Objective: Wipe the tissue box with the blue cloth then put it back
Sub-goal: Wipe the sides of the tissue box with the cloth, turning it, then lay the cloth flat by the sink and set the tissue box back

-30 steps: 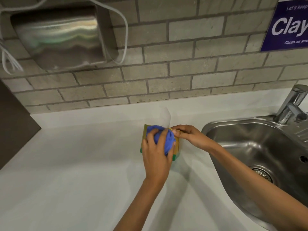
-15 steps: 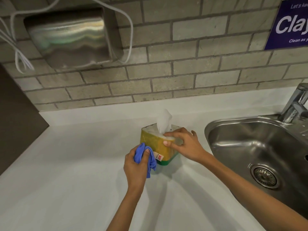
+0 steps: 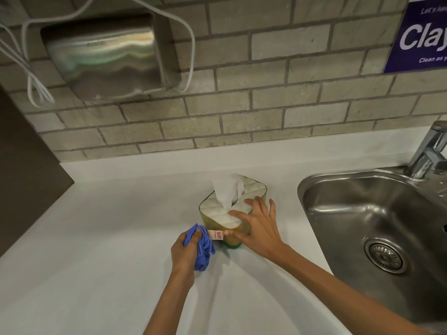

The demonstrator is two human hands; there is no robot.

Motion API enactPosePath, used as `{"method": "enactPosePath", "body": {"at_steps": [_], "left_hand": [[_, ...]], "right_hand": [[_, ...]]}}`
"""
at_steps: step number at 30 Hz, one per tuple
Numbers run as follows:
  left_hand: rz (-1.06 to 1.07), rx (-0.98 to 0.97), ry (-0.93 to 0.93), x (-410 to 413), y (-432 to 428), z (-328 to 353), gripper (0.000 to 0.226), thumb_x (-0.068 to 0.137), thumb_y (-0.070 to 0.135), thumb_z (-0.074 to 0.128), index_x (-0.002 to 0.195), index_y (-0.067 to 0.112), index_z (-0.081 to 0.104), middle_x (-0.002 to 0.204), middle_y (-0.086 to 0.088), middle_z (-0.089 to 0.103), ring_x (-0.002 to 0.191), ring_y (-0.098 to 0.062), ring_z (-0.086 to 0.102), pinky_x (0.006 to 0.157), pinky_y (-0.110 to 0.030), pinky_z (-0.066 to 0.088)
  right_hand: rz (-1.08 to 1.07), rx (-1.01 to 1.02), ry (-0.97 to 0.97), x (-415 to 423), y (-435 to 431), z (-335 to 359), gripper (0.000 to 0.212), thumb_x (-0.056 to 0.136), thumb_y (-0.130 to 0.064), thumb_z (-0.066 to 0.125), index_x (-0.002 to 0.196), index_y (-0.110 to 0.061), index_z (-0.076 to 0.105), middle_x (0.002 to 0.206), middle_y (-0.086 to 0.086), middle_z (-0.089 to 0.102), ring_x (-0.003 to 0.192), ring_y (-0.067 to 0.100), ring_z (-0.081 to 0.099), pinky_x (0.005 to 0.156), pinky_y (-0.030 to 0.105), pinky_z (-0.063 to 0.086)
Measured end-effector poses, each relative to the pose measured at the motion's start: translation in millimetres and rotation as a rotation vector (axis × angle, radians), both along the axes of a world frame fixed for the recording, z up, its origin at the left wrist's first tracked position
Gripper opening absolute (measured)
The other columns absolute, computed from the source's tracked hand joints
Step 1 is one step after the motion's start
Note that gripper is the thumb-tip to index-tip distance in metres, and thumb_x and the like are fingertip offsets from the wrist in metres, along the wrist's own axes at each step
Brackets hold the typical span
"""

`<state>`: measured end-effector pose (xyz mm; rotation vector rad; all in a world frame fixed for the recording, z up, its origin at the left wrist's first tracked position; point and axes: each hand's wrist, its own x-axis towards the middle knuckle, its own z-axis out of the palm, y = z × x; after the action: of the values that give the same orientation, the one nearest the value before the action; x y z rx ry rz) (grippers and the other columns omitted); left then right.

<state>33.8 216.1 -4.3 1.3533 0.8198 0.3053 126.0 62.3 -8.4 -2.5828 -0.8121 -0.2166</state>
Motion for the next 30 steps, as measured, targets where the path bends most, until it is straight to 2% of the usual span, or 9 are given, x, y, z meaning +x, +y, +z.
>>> {"method": "enactPosePath", "body": {"at_steps": [3, 8, 10, 12, 14, 16, 19, 24, 30], "left_hand": [[0.023, -0.089, -0.013, -5.1, 7.5, -1.1, 0.025, 0.089, 0.019, 0.059, 0.109, 0.005, 0.059, 0.1, -0.019, 0.063, 0.087, -0.033, 0.059, 0.07, -0.036, 0.049], [-0.016, -0.233, -0.073, -18.1, 11.2, 6.9, 0.02, 0.092, 0.019, 0.051, 0.106, 0.006, 0.058, 0.083, -0.01, 0.065, 0.071, -0.022, 0.061, 0.059, -0.03, 0.046], [-0.092, -0.311, -0.115, -24.0, 8.6, 12.8, 0.021, 0.093, 0.026, 0.049, 0.098, 0.009, 0.06, 0.076, -0.006, 0.067, 0.065, -0.018, 0.063, 0.059, -0.029, 0.046], [-0.18, -0.398, -0.159, -29.5, 1.8, 20.7, 0.027, 0.092, 0.035, 0.049, 0.087, 0.013, 0.064, 0.069, -0.003, 0.071, 0.061, -0.015, 0.067, 0.063, -0.03, 0.047], [-0.265, -0.472, -0.209, -35.0, -7.0, 27.1, 0.031, 0.085, 0.041, 0.051, 0.089, 0.016, 0.07, 0.079, -0.003, 0.076, 0.071, -0.016, 0.072, 0.071, -0.033, 0.05], [-0.342, -0.546, -0.248, -40.6, -18.0, 34.7, 0.041, 0.077, 0.045, 0.053, 0.101, 0.016, 0.07, 0.098, -0.007, 0.075, 0.088, -0.021, 0.072, 0.075, -0.037, 0.054], [-0.453, -0.647, -0.304, -49.7, -34.7, 41.9, 0.051, 0.077, 0.041, 0.056, 0.117, 0.011, 0.063, 0.115, -0.015, 0.069, 0.104, -0.029, 0.066, 0.077, -0.04, 0.058], [-0.646, -0.787, -0.37, -68.0, -51.6, 42.5, 0.062, 0.064, 0.03, 0.081, 0.117, 0.006, 0.062, 0.122, -0.022, 0.063, 0.114, -0.038, 0.059, 0.088, -0.048, 0.053], [-0.791, -0.622, -0.181, -82.6, -61.3, 43.2, 0.041, 0.084, 0.021, 0.063, 0.123, 0.008, 0.057, 0.121, -0.017, 0.065, 0.113, -0.031, 0.061, 0.078, -0.038, 0.058]], "right_hand": [[-0.015, -0.02, 0.012, -1.1, 5.4, -1.0, 0.066, 0.072, -0.071, 0.047, 0.13, -0.038, 0.049, 0.143, 0.011, 0.036, 0.14, 0.031, 0.016, 0.112, 0.05, -0.007], [0.026, -0.004, 0.063, -6.2, -4.3, 6.4, 0.08, 0.073, -0.069, 0.05, 0.142, -0.035, 0.03, 0.155, 0.015, 0.014, 0.145, 0.035, -0.003, 0.115, 0.05, -0.007], [0.05, 0.13, 0.1, -15.9, -15.5, 15.3, 0.071, 0.076, -0.059, 0.056, 0.138, -0.028, 0.041, 0.147, 0.014, 0.032, 0.141, 0.034, 0.02, 0.115, 0.042, 0.013], [0.063, 0.287, 0.158, -32.3, -28.8, 25.6, 0.054, 0.077, -0.052, 0.061, 0.123, -0.024, 0.058, 0.117, 0.002, 0.057, 0.114, 0.018, 0.054, 0.094, 0.025, 0.04], [0.068, 0.397, 0.21, -55.5, -38.9, 36.1, 0.045, 0.071, -0.057, 0.061, 0.106, -0.029, 0.065, 0.091, -0.015, 0.061, 0.083, 0.0, 0.06, 0.071, 0.016, 0.046], [0.07, 0.474, 0.281, -77.8, -43.8, 42.8, 0.042, 0.063, -0.065, 0.062, 0.096, -0.039, 0.062, 0.081, -0.023, 0.06, 0.075, -0.003, 0.059, 0.063, 0.014, 0.047], [0.084, 0.526, 0.351, -103.9, -47.1, 46.4, 0.051, 0.058, -0.067, 0.066, 0.102, -0.047, 0.053, 0.094, -0.025, 0.058, 0.084, -0.004, 0.059, 0.07, 0.01, 0.047], [0.085, 0.513, 0.344, -129.2, -61.2, 45.9, 0.063, 0.062, -0.055, 0.074, 0.118, -0.036, 0.054, 0.106, -0.013, 0.051, 0.092, -0.008, 0.051, 0.078, 0.005, 0.041], [0.003, 0.364, 0.354, -152.5, -80.7, 56.1, 0.072, 0.051, -0.058, 0.078, 0.117, -0.038, 0.058, 0.097, -0.008, 0.049, 0.092, 0.002, 0.05, 0.082, 0.012, 0.039]]}}
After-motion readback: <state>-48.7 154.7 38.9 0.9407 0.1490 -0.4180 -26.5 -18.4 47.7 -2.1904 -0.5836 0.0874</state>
